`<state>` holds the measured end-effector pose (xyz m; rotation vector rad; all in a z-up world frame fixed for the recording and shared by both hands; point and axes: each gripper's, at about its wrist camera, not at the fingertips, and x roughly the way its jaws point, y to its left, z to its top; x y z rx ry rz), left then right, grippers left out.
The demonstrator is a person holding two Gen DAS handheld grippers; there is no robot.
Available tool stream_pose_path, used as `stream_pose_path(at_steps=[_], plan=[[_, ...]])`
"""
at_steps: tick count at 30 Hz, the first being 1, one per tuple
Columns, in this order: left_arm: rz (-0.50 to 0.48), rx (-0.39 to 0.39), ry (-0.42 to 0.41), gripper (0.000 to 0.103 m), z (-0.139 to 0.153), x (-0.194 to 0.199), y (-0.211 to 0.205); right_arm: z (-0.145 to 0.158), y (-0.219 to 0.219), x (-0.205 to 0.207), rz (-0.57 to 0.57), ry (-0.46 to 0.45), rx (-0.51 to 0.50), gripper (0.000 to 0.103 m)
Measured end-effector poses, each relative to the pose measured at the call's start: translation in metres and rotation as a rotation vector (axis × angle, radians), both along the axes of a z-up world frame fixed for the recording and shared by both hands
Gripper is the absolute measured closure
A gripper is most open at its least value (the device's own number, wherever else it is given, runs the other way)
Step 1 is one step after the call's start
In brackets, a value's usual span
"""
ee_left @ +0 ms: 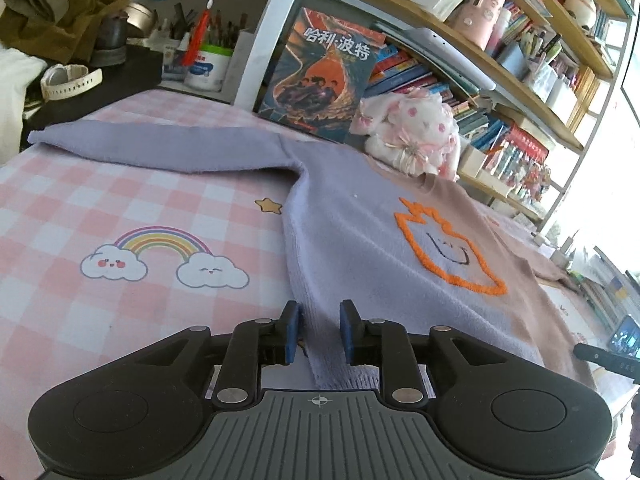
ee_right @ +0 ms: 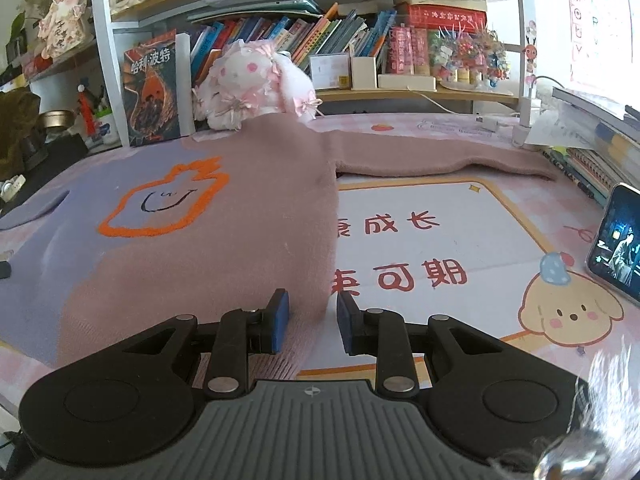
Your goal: Fold clothes
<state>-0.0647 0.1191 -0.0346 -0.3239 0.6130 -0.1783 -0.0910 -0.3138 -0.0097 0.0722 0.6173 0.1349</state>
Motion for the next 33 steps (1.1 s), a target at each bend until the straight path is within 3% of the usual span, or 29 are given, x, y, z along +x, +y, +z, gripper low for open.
stream_pose_path(at_steps=[3, 6, 7, 10, 15, 24, 33], plan=[[-0.004, 0.015, -0.004, 0.078, 0.001, 0.002, -0.005, 0.0, 0.0, -0.002, -0.003, -0.002, 0.0, 0.076], [-0.033, 0.039, -0.02, 0.085, -0.001, 0.004, -0.01, -0.001, 0.0, -0.004, -0.001, -0.004, -0.002, 0.076], [-0.038, 0.046, -0.02, 0.094, -0.001, 0.005, -0.011, -0.002, 0.0, -0.004, 0.002, -0.005, -0.001, 0.077], [-0.044, 0.028, -0.029, 0.097, -0.003, 0.002, -0.009, -0.001, 0.002, -0.004, 0.02, -0.003, 0.002, 0.087], [-0.035, 0.015, -0.047, 0.098, -0.005, -0.009, -0.007, -0.002, 0.007, -0.001, 0.024, -0.013, -0.012, 0.092], [-0.018, 0.015, -0.038, 0.097, -0.003, -0.004, -0.007, -0.004, 0.011, 0.006, 0.025, -0.032, -0.017, 0.092], [-0.019, 0.062, -0.049, 0.095, -0.002, -0.007, -0.012, -0.006, 0.012, 0.003, 0.027, -0.045, -0.028, 0.092]])
